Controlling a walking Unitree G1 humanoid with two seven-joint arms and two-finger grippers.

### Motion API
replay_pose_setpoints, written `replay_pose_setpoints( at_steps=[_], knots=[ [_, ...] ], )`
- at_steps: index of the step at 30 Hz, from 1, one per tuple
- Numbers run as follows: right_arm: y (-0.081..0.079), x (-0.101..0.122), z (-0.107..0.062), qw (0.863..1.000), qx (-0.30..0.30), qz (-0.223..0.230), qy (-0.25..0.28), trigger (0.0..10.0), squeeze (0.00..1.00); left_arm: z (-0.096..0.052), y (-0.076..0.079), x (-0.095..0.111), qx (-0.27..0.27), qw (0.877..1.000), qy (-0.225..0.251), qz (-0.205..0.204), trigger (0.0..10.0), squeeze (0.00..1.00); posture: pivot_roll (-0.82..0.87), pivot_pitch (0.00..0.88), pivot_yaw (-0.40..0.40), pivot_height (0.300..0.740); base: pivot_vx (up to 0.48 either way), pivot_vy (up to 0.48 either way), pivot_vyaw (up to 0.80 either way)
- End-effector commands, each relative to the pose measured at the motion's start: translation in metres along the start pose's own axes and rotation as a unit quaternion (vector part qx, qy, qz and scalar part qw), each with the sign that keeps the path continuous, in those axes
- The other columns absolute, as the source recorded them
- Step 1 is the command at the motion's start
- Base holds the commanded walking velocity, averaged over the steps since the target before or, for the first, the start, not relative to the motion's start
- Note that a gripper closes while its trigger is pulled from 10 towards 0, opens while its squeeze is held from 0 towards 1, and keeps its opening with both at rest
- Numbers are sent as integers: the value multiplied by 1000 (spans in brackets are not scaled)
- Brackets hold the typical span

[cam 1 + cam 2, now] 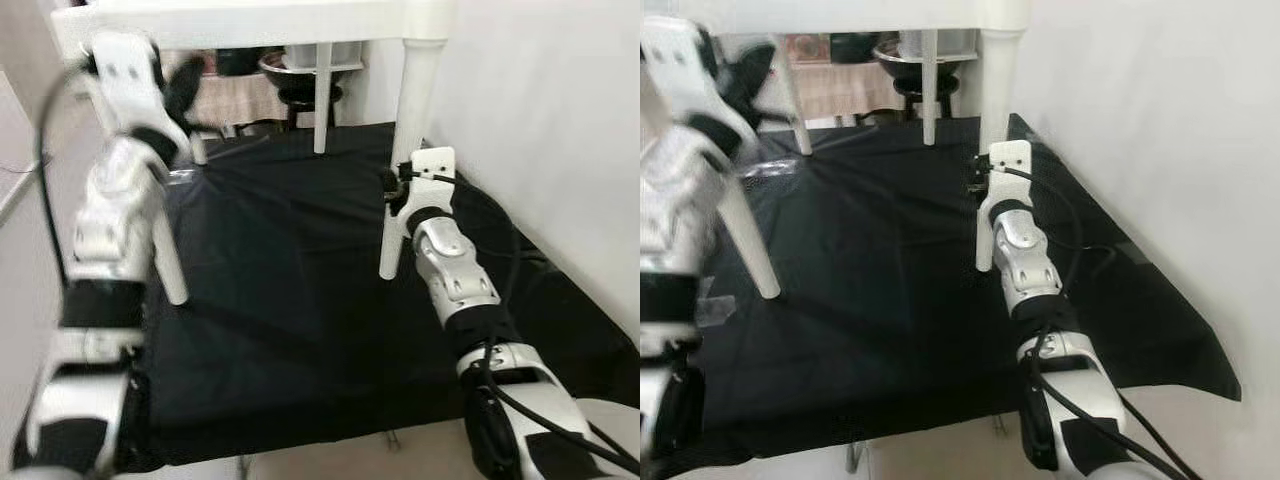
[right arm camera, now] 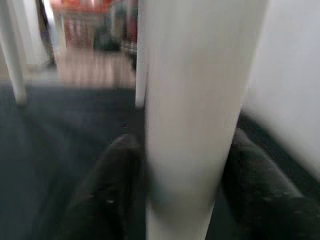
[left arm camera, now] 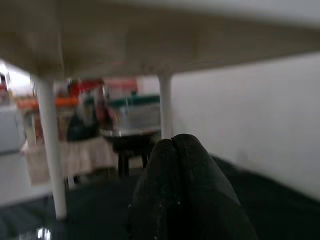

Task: Building children table

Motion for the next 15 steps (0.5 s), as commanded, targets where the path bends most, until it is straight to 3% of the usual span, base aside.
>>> replay_pose_setpoints(
  at_steps=[1, 7, 9, 12, 14, 15],
  knots=[
    [1, -12, -5, 1000, 8, 20, -9, 10000, 1000, -4, 12, -2, -20, 1000, 1, -11, 10000, 1000, 19, 0, 9, 740, 0, 0, 0],
    [4, -18, -14, 999, 17, 43, 5, 10000, 1000, -17, 18, -22, -23, 999, -19, -18, 10000, 1000, 7, 0, 10, 740, 0, 0, 0],
    [16, -32, -35, 997, 28, 65, 17, 10000, 1000, -42, 14, -49, -7, 998, -53, -12, 10000, 1000, -13, 0, 10, 740, 0, 0, 0],
    [19, -36, -42, 997, 31, 71, 21, 10000, 1000, -50, 12, -56, 0, 998, -64, -9, 10000, 1000, -13, 0, 10, 740, 0, 0, 0],
    [21, -46, -61, 995, 49, 81, 19, 10000, 1000, -77, 1, -81, 33, 994, -106, -7, 10000, 1000, -32, 0, 14, 740, 0, 0, 0],
    [21, -46, -61, 995, 49, 81, 19, 10000, 1000, -77, 1, -81, 33, 994, -106, -7, 10000, 1000, -32, 0, 14, 740, 0, 0, 0]
  ],
)
Point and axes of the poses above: a point about 5 cm out from each wrist's last joint towards the gripper, its own z axis pointing out of the wrist towards the gripper, its own x axis along the axis of the wrist's last joint, y = z × x, the point moved 6 cm from there along z, pointing out of the wrist towards the gripper, and after that the axes turned 3 degrees about -z, right-handed, at the moved point
